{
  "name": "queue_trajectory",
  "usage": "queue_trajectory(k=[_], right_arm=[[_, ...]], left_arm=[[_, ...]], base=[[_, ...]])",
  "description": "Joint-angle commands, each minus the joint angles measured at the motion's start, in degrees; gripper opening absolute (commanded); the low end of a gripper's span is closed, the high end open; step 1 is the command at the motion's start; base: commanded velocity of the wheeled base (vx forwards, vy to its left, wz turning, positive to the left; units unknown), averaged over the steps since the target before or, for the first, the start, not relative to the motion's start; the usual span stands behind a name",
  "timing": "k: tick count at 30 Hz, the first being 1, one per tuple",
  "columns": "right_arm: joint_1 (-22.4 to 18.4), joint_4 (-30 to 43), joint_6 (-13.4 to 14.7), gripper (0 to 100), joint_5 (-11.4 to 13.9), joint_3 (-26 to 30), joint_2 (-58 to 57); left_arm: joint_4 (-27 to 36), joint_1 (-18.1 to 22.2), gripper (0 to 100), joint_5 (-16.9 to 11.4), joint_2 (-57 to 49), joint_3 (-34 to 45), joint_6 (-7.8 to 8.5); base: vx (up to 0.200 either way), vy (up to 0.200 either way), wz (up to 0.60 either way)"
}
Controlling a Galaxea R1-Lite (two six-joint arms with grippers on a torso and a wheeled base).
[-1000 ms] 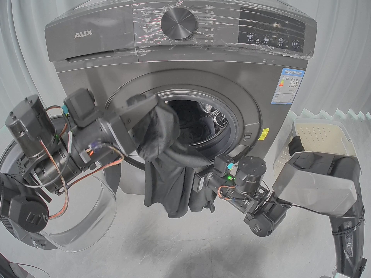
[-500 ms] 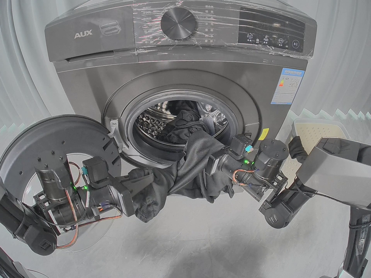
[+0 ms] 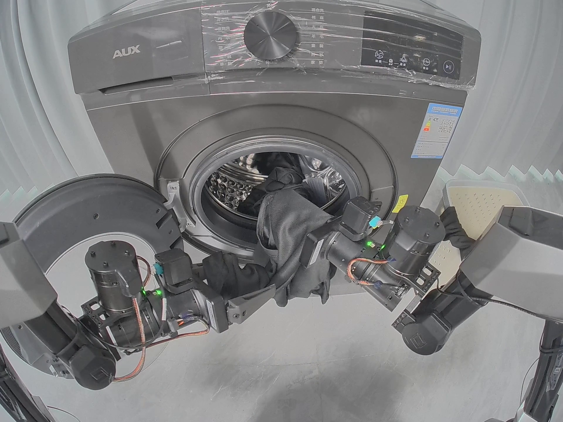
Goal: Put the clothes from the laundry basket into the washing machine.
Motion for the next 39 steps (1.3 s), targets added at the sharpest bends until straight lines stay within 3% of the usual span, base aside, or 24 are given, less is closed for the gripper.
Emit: queue_trajectory(k=[1,5,19,21,27,31,32,39], right_arm=[[2.31,-0.08,0.12,0,0.04,1.56,-2.93],[3.46,-0.08,0.30,0,0.04,2.44,-3.98],[6.00,-0.08,0.47,0,-0.04,3.23,-4.77],[6.71,-0.08,0.56,0,-1.36,3.32,-5.30],[6.97,-0.08,0.91,0,-1.54,3.58,-6.18],[6.62,-0.17,1.00,0,-1.54,4.55,-6.88],[6.53,-0.17,1.00,0,-1.54,4.55,-6.97],[5.92,-0.17,1.09,0,-1.63,6.48,-8.11]], left_arm=[[-7.20,-0.48,100,0.45,10.51,-2.10,-0.06],[-11.86,-0.48,100,0.54,15.43,-3.95,-0.06],[-11.94,-0.21,100,0.62,19.56,-11.07,-0.32],[-11.94,-0.04,100,0.62,20.70,-12.56,-0.41],[-11.94,-0.13,100,0.80,22.55,-14.41,-0.32],[-11.94,0.05,100,2.56,24.04,-15.55,-0.15],[-11.94,0.05,0,2.56,24.04,-15.55,-0.24],[-12.03,0.14,0,2.73,23.60,-17.05,-0.50]], base=[[0.000,0.000,0.00],[0.000,0.000,0.00],[0.000,0.000,0.00],[0.000,0.000,0.00],[0.000,0.000,0.00],[0.000,0.000,0.00],[0.000,0.000,0.00],[0.000,0.000,0.00]])
